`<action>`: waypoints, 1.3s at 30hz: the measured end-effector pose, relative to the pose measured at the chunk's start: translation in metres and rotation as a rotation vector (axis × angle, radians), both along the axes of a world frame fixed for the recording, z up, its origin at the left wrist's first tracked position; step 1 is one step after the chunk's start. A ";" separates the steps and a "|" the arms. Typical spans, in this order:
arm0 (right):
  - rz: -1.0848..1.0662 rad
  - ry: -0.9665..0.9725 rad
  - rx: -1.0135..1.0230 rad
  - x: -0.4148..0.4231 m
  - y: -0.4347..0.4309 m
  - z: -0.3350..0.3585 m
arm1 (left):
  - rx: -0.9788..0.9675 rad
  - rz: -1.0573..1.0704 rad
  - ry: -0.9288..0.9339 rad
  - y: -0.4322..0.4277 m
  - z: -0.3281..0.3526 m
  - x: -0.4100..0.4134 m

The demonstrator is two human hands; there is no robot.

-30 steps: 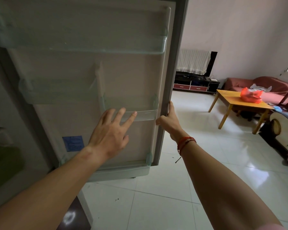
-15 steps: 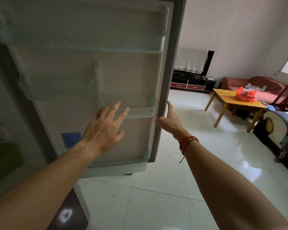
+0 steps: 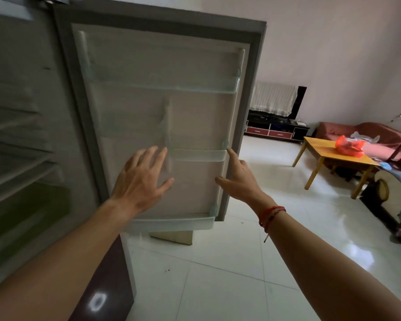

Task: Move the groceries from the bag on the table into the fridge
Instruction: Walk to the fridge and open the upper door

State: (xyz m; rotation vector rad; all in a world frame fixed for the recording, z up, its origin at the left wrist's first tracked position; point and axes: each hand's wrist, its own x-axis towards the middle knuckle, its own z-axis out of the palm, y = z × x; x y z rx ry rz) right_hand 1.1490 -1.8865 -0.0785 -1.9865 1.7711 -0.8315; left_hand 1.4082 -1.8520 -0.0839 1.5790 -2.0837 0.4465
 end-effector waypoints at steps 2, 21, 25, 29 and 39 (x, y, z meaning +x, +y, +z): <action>0.029 0.044 -0.019 0.013 0.016 0.003 | 0.007 0.029 0.029 0.022 0.004 0.016; 0.355 0.352 -0.285 0.172 0.126 0.034 | 0.010 0.409 -0.021 0.208 0.035 0.159; 0.407 0.391 -0.339 0.205 0.136 0.037 | 0.017 0.468 -0.012 0.236 0.038 0.183; 0.452 0.420 -0.375 0.227 0.146 0.039 | 0.011 0.521 -0.015 0.252 0.041 0.195; 0.405 0.436 -0.387 0.196 0.125 0.040 | 0.024 0.469 0.004 0.210 0.037 0.171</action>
